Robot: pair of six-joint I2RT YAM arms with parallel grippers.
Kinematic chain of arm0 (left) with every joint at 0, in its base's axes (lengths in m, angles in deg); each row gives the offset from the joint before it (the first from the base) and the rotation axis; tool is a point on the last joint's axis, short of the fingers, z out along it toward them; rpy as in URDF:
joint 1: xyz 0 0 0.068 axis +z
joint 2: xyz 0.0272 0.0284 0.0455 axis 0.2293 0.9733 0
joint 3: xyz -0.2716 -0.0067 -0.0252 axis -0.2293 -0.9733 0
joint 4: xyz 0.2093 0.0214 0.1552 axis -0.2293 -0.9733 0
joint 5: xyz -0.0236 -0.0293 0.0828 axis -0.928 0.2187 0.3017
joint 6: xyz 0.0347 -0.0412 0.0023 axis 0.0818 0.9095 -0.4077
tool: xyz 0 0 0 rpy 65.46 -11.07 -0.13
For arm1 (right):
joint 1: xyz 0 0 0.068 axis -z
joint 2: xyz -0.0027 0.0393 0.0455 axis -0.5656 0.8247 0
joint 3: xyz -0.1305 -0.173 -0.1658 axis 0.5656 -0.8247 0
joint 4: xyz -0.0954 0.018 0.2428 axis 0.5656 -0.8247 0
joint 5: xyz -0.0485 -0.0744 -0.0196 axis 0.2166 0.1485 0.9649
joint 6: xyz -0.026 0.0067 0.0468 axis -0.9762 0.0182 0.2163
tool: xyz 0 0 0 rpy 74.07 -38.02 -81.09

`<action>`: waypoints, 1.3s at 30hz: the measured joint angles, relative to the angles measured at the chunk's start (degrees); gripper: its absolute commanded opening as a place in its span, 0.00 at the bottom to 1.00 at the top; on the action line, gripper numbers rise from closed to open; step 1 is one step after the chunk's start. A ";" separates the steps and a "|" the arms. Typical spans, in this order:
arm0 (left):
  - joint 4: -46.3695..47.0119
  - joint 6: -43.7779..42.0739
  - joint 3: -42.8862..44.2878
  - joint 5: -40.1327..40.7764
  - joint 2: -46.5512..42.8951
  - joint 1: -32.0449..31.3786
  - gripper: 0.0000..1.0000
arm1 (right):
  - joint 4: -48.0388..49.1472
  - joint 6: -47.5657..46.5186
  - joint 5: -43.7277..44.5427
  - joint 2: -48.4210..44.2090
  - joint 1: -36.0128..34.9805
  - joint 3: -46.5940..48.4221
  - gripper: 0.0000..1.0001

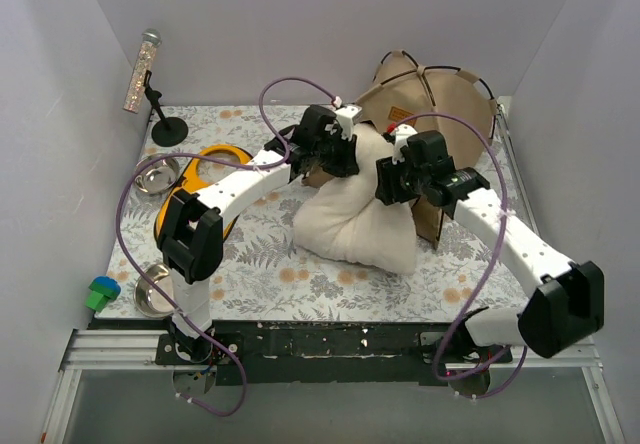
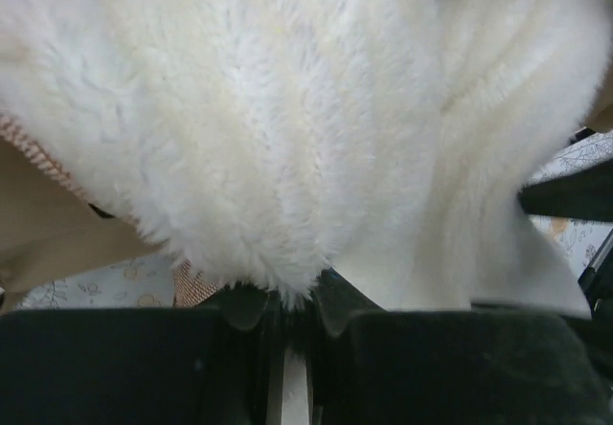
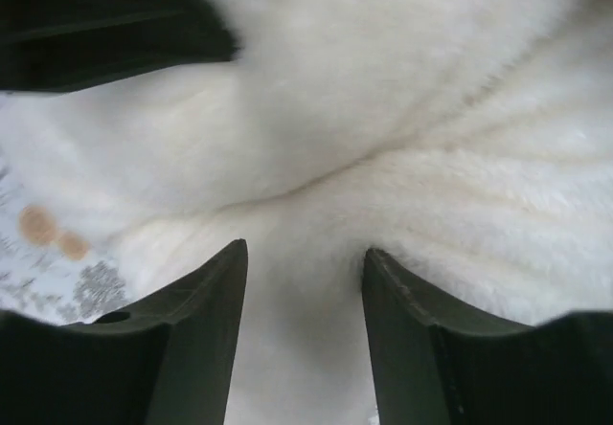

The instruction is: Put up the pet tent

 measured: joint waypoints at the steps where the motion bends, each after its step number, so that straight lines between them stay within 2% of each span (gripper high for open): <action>1: 0.09 -0.76 0.76 0.04 0.11 -0.20 0.04 | -0.31 -0.55 -0.70 -1.68 -0.81 0.04 0.62; 8: 0.90 -5.81 6.10 1.53 3.80 -2.03 0.13 | -4.42 -4.50 -7.45 -5.70 -1.90 9.49 0.66; 15: 1.66 -12.37 6.25 7.98 6.84 -4.44 0.16 | -4.17 -8.90 -5.16 -10.45 8.35 14.34 0.71; 20: 1.99 -15.26 6.21 11.67 7.08 -5.51 0.21 | -6.27 -11.45 0.81 -10.32 15.30 14.99 0.69; 24: 2.84 -16.09 5.42 11.04 6.47 -5.64 0.18 | -6.27 -11.89 3.48 -10.01 19.30 14.03 0.68; 28: 3.67 -16.46 4.90 9.09 5.99 -5.03 0.17 | -5.16 -12.70 4.63 -9.94 20.20 13.97 0.68; 31: 3.69 -16.63 4.90 6.54 5.99 -3.87 0.24 | -2.49 -14.16 6.32 -9.81 20.61 12.68 0.67; 32: 3.67 -16.96 4.90 4.87 5.99 -3.32 0.29 | -2.10 -14.64 6.82 -9.33 21.03 12.28 0.67; 36: 3.72 -20.11 4.90 -1.84 5.99 -1.25 0.32 | -1.62 -14.82 7.13 -4.17 23.26 12.17 0.52; 38: 3.74 -22.25 4.90 -4.52 5.99 -0.63 0.28 | -1.57 -14.27 5.75 -1.51 24.02 12.17 0.46; 39: 3.69 -23.26 4.90 -5.57 5.99 -0.55 0.26 | -1.60 -13.84 4.22 -0.39 24.37 12.17 0.32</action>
